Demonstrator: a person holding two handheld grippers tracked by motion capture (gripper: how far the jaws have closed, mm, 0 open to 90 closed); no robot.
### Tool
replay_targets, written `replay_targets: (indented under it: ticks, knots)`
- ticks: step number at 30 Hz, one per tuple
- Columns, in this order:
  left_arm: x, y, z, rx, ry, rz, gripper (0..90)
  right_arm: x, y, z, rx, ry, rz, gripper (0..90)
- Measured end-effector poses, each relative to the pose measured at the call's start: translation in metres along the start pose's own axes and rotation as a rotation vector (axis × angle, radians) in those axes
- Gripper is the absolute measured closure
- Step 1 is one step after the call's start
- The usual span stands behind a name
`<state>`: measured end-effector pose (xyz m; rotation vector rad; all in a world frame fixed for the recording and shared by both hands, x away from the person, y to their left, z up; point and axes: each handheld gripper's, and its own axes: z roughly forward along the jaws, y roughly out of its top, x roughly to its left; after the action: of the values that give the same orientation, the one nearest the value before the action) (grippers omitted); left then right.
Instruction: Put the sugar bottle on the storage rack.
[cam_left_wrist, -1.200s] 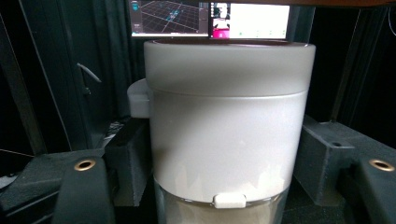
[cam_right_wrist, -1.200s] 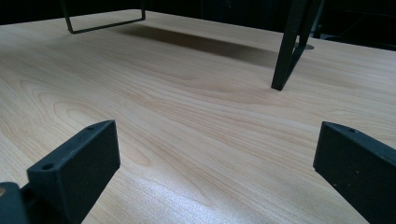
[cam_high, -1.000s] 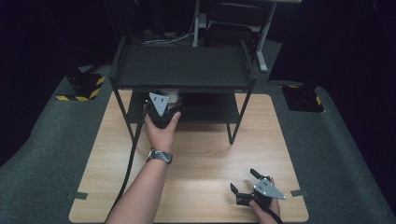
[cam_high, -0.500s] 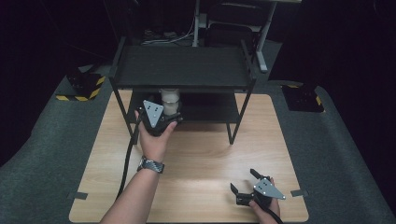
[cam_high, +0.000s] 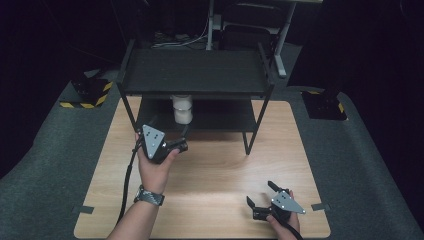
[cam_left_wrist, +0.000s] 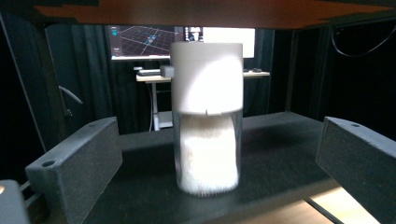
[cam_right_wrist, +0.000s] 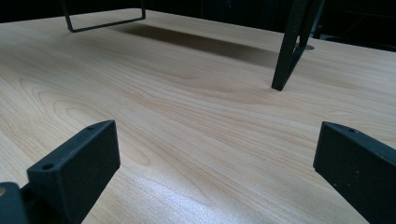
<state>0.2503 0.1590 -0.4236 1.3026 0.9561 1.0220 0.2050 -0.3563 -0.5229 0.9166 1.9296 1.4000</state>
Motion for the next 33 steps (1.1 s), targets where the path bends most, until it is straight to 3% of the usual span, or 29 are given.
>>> replay_targets:
  ticks: [7,12,28,33]
  knots:
    - [0.01,-0.021,-0.03,-0.013,-0.012,-0.016,0.5,0.0,0.0,0.0,0.0,-0.002,-0.004,0.0]
    - [0.016,-0.04,-0.055,-0.002,-0.009,-0.005,0.6,0.001,0.0,0.0,0.001,-0.003,-0.005,0.0]
    - [0.031,-0.091,-0.099,0.047,-0.062,-0.006,0.5,0.001,0.0,0.0,0.0,-0.003,-0.007,0.0]
    - [0.034,-0.101,-0.108,0.081,-0.051,-0.019,0.6,0.001,0.0,0.0,0.0,-0.004,-0.007,0.0]
